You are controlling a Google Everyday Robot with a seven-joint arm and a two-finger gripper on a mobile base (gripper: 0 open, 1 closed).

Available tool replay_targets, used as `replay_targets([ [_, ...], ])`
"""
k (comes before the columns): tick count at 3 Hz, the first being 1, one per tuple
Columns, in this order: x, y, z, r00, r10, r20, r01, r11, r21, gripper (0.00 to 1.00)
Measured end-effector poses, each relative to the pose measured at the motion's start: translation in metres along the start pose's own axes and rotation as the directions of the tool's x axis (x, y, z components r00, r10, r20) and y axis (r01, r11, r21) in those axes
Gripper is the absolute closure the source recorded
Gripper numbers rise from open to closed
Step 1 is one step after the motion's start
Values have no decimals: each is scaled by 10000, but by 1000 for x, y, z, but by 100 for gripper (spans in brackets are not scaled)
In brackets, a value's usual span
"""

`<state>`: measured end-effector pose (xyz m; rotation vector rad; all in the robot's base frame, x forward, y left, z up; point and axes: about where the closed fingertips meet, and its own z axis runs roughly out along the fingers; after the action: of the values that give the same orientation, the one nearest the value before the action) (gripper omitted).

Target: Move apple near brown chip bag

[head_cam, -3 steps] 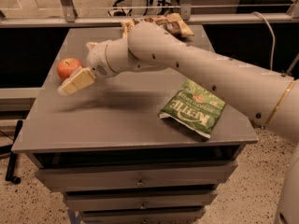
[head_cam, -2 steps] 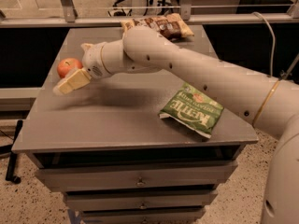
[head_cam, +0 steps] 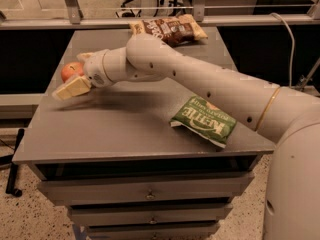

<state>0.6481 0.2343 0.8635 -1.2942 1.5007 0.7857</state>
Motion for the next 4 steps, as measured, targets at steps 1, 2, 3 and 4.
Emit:
replay_targets([
  [1, 5, 2, 3, 10000, 59, 3, -59, 10000, -24, 38],
  [2, 8, 0, -4, 10000, 19, 38, -20, 10000, 48, 61],
  [3, 5, -9, -27, 9999, -83, 108, 78, 9991, 406, 84],
  [4, -3, -28, -88, 9989, -473, -1, 470, 9922, 1153, 100],
])
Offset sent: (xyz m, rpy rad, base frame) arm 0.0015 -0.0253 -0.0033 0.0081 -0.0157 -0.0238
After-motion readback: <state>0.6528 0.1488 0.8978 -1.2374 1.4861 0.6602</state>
